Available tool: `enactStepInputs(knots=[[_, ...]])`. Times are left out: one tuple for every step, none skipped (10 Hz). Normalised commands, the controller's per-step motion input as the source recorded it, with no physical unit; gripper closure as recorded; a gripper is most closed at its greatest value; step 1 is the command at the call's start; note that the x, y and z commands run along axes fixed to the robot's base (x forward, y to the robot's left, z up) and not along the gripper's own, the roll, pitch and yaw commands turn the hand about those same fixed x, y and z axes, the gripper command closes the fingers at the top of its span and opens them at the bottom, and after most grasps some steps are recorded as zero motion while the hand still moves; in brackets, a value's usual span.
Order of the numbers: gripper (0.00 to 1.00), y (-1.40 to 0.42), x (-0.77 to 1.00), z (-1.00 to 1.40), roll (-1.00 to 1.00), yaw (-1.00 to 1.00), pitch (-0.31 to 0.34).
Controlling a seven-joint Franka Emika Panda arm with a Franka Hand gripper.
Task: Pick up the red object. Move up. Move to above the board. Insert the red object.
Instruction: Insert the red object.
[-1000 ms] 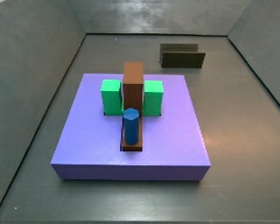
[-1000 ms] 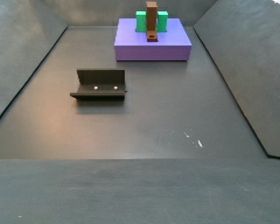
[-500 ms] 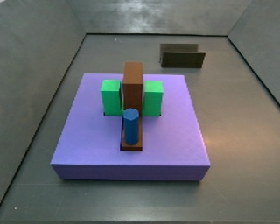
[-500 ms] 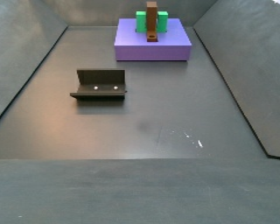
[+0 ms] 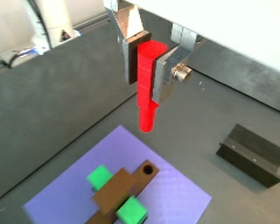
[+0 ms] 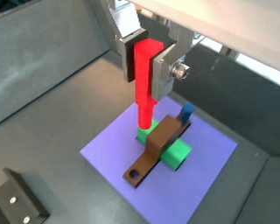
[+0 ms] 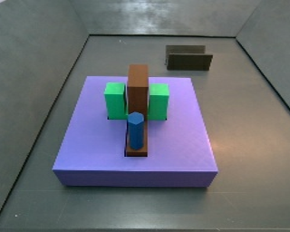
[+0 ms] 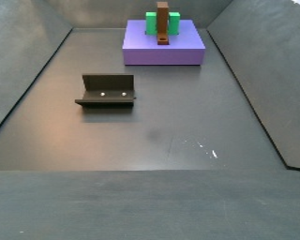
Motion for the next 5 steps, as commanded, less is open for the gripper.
enactStepInputs(knots=[[1.0, 0.15, -0.07, -0.55, 0.11, -0.09, -0.189], [1.0, -0.04, -0.11, -0.67, 0.06, 0.0, -0.266], [1.0, 0.0, 0.0, -0.73, 0.0, 0.0, -0.254], [1.0, 0.0, 0.0, -0.74, 0.0, 0.0, -0.244], [1.0, 0.0, 0.0, -0.8, 0.0, 0.0, -0.213]])
